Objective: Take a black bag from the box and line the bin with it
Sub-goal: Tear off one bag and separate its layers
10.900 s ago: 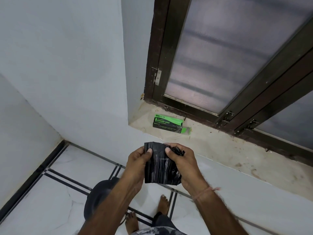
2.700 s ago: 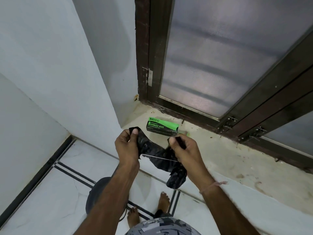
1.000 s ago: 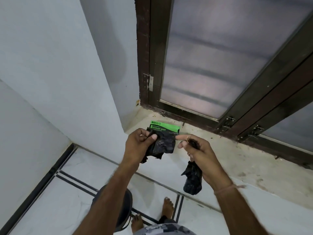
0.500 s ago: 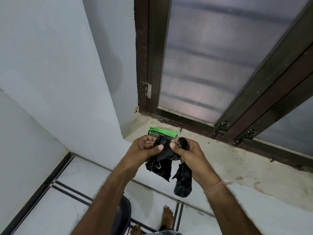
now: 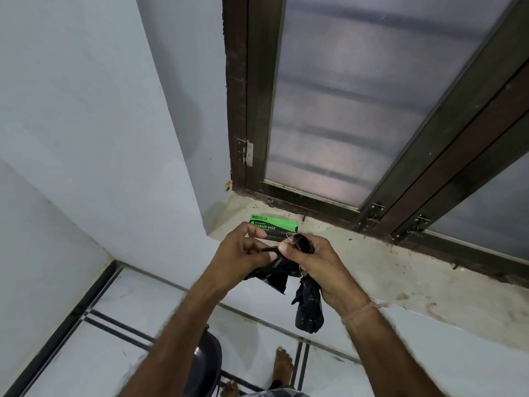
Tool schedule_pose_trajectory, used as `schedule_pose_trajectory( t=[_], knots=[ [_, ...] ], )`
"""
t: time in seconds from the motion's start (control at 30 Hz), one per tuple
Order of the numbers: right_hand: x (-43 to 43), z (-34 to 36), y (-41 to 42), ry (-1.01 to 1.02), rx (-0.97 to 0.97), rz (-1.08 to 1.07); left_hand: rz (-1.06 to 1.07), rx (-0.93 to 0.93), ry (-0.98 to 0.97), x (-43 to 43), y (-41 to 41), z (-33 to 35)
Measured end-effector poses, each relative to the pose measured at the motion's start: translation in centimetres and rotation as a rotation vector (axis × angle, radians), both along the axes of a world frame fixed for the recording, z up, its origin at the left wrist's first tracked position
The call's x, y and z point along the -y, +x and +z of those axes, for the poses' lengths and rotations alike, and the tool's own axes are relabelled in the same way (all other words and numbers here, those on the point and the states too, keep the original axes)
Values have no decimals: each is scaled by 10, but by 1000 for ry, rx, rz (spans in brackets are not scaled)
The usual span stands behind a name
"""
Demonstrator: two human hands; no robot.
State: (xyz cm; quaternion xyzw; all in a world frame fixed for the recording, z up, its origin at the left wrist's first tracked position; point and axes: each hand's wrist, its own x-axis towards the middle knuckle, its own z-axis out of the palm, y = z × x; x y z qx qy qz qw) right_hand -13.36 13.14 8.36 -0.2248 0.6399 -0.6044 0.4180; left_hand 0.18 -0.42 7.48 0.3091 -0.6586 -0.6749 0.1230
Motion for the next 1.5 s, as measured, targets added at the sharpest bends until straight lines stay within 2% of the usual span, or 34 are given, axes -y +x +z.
schedule_pose_trajectory(
  t=[0.13,0.33,0.47,0.67,0.87,1.07,1.23,1.37,1.5],
  knots=[
    [-4,-6,-7,-30,-19,-36,-20,-17,-1,4,7,-3],
    [-4,-14,-11,-40,-133,-35,21,-135,265,2,7,-7],
    [-6,-12,-14,-34,-136,-13,71,-170,388,3,5,-8],
    [-6,-18,-14,-61,-124,-71,177,-161,310,2,-2,-9],
    [0,-17,-11,-31,-86,-9,194,-171,204,3,-7,-12],
    [0,-14,-15,-16,-100,-21,178,-30,112,4,-6,-13],
    [-4,-14,-17,-2,-33,6,158,-93,142,3,-4,-14],
    [2,-11,-10,-77,-36,-117,199,-133,160,0,-7,-10],
    [4,-13,-10,-104,-88,-136,163,-48,313,3,-10,-11]
  ],
)
